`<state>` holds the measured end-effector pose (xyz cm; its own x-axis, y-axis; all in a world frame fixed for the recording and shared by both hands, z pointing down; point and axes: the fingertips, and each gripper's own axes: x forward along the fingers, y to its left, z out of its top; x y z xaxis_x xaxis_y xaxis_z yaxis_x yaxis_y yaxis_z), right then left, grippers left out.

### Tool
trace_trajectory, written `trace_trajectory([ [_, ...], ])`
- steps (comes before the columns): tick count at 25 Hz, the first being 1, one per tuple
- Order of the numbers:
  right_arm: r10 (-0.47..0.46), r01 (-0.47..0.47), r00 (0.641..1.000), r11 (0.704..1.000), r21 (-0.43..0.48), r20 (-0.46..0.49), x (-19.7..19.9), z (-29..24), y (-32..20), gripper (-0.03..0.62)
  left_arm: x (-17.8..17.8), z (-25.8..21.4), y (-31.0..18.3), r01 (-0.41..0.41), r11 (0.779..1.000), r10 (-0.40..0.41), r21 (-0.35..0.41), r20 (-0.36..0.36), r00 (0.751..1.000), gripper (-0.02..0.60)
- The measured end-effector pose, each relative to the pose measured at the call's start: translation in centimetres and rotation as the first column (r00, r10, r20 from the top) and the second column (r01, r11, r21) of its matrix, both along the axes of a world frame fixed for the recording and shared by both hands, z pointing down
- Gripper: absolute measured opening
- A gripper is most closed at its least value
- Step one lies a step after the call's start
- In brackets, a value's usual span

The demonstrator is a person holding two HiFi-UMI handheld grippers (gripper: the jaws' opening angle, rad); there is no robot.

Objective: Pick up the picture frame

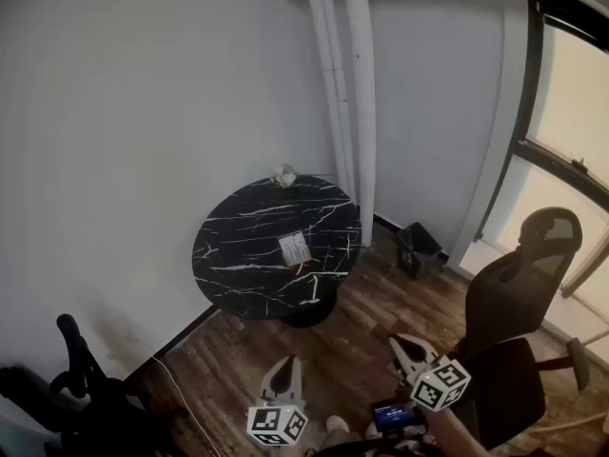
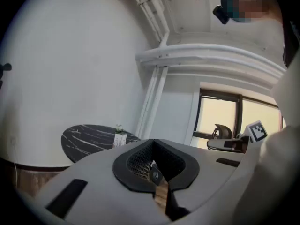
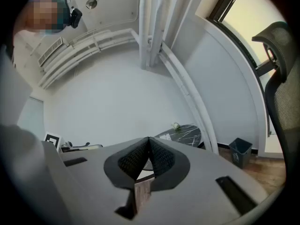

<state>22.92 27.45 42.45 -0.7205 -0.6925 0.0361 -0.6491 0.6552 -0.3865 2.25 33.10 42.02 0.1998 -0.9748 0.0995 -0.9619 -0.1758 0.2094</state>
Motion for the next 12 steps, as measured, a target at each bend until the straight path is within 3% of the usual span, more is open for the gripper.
trace_trajectory([
  [5, -0.064, 0.071, 0.993, 0.995, 0.069, -0.096, -1.9, -1.9, 2.0, 0.017, 1.5, -2.2, 1.7, -0.023, 0.998, 0.017, 0.050, 0.118, 0.993, 0.012],
  [12, -0.102, 0.106, 0.992, 0.993, 0.051, -0.071, -1.9, -1.5, 3.5, 0.017, 1.4, -3.0, 3.6, -0.014, 0.997, 0.008, 0.074, 0.076, 0.997, 0.012],
])
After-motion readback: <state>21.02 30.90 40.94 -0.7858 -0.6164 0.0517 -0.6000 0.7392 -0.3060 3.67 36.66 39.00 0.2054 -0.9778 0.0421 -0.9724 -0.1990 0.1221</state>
